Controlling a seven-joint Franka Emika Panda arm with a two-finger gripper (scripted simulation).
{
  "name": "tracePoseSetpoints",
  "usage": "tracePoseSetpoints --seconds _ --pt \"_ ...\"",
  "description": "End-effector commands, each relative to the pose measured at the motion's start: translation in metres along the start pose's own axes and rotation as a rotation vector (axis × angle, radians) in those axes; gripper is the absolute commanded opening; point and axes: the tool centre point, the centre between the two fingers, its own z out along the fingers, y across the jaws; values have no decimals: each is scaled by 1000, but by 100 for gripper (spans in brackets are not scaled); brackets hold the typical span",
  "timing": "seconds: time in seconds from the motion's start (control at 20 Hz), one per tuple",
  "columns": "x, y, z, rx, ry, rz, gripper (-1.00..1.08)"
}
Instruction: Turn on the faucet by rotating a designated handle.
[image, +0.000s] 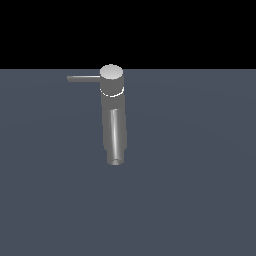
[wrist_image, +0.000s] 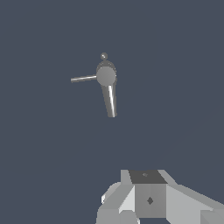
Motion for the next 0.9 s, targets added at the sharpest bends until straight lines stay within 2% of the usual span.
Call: tracePoseSetpoints --seconds 0.0,0.35,0.85 --pt "0 -3 6 8 6 27 -100" --pt "4 -18 32 43 38 156 -100" --pt "19 -49 85 116 103 420 -100"
